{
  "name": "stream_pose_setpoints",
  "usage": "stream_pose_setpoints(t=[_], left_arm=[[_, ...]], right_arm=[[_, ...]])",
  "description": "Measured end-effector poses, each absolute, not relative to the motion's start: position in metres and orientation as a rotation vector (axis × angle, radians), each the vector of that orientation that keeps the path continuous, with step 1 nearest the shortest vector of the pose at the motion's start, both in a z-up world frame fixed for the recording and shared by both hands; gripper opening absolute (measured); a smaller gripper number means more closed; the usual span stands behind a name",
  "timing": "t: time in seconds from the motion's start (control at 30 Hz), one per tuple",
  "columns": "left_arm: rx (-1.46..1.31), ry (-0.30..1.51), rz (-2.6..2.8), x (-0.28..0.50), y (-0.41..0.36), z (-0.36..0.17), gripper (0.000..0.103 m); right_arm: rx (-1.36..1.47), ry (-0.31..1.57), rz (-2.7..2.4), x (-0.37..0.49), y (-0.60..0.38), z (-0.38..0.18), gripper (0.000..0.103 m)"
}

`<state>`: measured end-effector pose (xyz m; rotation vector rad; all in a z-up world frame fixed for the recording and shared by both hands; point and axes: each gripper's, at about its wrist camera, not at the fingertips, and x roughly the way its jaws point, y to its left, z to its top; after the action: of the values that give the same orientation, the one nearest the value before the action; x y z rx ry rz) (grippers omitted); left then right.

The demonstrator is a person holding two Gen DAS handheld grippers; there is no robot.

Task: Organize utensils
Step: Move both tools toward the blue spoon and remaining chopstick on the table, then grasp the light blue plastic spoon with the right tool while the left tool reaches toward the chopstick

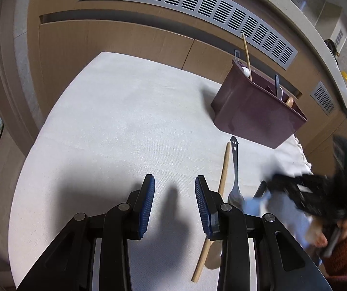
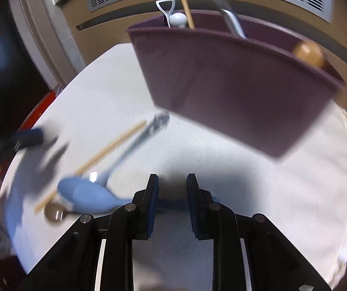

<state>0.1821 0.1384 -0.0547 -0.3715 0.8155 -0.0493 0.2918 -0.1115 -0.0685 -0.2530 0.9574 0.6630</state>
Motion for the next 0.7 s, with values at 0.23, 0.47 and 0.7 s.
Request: stream_pose_setpoints(t=[0.23, 0.47, 0.7], left_arm=[[-0.360, 0.825, -0.088, 0.184, 0.128, -0.055, 0.036], [-0.350, 0.832, -0.110, 0.182, 0.125, -0.054, 0.036], [-0.366, 0.838, -0.118, 0.182, 0.127, -0.056, 0.036]], right_arm=[[-0.326, 0.921, 0.779, 0.235, -0.136, -0.056, 0.024], [-0.666, 0.808, 0.891, 0.190, -0.112, -0.061, 0.024], [-0.899, 0.669, 0.887, 0.190, -0.093, -0.065, 0.022]])
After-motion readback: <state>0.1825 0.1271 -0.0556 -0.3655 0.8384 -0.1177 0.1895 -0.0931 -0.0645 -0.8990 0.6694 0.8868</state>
